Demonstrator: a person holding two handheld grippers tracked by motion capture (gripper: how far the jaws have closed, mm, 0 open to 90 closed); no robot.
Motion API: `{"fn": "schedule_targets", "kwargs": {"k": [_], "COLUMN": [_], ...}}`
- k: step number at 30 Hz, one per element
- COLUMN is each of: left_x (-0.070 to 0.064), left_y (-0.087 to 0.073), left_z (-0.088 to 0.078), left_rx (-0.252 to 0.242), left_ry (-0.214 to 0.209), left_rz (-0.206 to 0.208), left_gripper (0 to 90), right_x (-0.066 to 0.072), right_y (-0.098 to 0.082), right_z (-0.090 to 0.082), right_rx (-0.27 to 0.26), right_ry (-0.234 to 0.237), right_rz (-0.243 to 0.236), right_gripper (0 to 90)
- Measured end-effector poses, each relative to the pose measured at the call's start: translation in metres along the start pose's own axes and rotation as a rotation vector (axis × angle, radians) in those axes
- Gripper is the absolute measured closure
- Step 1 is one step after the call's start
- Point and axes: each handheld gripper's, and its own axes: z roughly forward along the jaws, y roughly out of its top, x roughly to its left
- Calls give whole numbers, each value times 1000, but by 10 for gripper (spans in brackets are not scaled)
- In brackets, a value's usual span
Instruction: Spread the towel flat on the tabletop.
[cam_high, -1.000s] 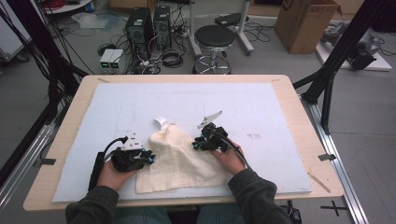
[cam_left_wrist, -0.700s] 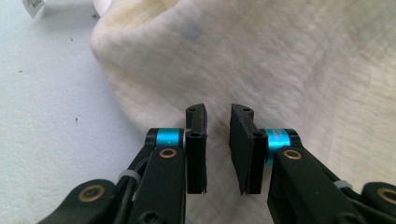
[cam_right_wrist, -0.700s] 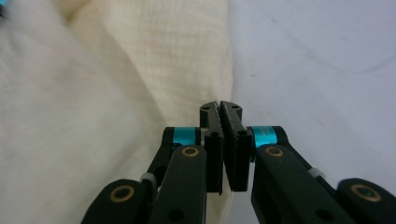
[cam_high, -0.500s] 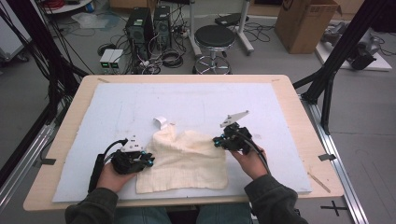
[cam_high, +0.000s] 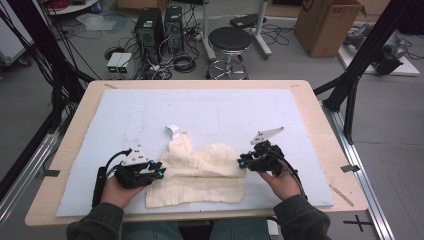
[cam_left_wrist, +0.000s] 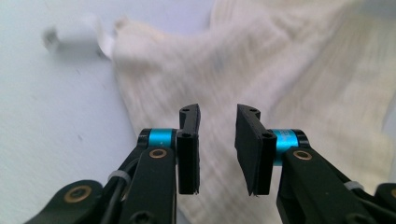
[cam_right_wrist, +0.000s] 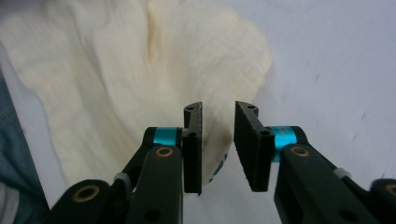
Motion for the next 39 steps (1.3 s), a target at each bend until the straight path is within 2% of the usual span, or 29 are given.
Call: {"fn": "schedule_targets", "kwargs": {"k": [2,5,6,9,10,13,15,16,17,19,21,23,24,26,27,29,30,33,35,37,39], "left_x": [6,20,23,34,36,46,51,52,54,55,56,58,58,55,52,45,42,37,35,32,30], "left_y": [8,21,23,33,36,42,45,46,46,46,42,38,38,39,40,42,43,44,42,39,34], "left_z": [1,9,13,28,32,48,60,64,70,77,85,90,89,88,87,85,82,71,66,60,54], "left_rx": [-4,-28,-35,-18,-12,-19,6,21,40,79,138,191,185,193,210,226,218,192,201,210,197], "left_ry": [23,24,27,38,39,38,51,52,53,55,82,93,101,89,98,115,122,148,168,178,183], "left_rz": [-1,-35,-33,-37,-36,-80,-83,-88,-96,-96,-101,-104,-104,-84,-60,-27,-26,-33,-27,-37,-50], "left_gripper": [667,627,625,621,621,622,622,621,619,596,595,599,620,801,840,862,864,865,864,863,863], "right_x": [-6,-17,-22,-29,-31,-36,-40,-42,-43,-42,-40,-37,-36,-34,-33,-30,-28,-23,-21,-18,-19], "right_y": [12,28,34,42,45,46,46,45,45,43,42,41,40,40,40,41,42,44,44,41,34], "right_z": [-1,8,13,26,36,57,70,75,78,83,84,83,82,82,81,78,74,57,46,40,41], "right_rx": [-34,-69,-79,-92,-68,-11,19,29,34,69,103,138,152,168,174,165,159,97,60,63,106], "right_ry": [-13,-12,-12,-2,2,2,10,29,41,66,82,79,94,103,101,87,69,-2,-41,-57,-68], "right_rz": [3,20,26,46,43,37,50,61,75,73,65,44,37,17,12,0,-6,-35,-48,-60,-57], "right_gripper": [670,618,608,612,611,608,597,583,581,576,623,722,781,844,853,858,858,851,835,825,825]}}
